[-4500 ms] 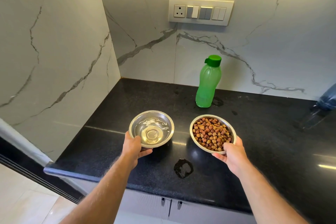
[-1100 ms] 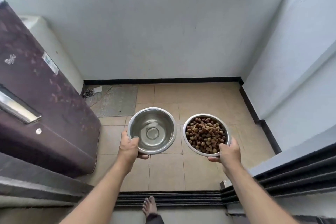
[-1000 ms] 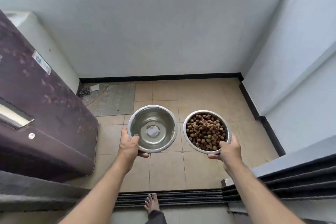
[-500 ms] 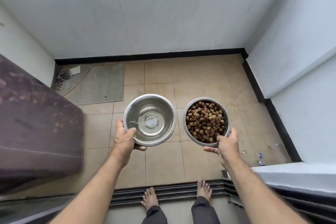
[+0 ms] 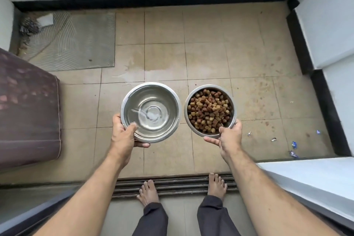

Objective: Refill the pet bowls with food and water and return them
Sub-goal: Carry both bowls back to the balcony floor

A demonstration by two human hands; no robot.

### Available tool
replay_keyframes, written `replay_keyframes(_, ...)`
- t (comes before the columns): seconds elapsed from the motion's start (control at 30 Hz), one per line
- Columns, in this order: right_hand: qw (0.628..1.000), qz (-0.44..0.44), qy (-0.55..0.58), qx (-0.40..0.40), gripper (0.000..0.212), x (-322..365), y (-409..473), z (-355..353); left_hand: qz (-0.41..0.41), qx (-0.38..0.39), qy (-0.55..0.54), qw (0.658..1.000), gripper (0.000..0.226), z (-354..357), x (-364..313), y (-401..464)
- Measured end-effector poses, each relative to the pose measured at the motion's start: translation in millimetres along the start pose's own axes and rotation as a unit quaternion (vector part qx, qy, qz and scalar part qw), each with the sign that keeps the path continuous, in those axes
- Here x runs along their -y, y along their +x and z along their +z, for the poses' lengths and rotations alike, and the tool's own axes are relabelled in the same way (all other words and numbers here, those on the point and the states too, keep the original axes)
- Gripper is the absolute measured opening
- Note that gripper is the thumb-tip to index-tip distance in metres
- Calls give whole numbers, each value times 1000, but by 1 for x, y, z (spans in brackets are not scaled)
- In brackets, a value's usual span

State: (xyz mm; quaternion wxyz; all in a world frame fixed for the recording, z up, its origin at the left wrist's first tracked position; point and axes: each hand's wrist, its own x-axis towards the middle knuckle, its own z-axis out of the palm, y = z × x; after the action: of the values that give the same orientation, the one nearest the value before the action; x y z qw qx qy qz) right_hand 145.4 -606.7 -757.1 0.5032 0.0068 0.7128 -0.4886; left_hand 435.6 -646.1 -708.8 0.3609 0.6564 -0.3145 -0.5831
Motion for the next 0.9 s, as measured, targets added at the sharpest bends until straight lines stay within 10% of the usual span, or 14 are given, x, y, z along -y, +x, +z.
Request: replay_keyframes(0.9, 995, 48, -90, 0, 58, -197, 287, -4, -73, -26, 26, 997, 36, 43, 303, 243)
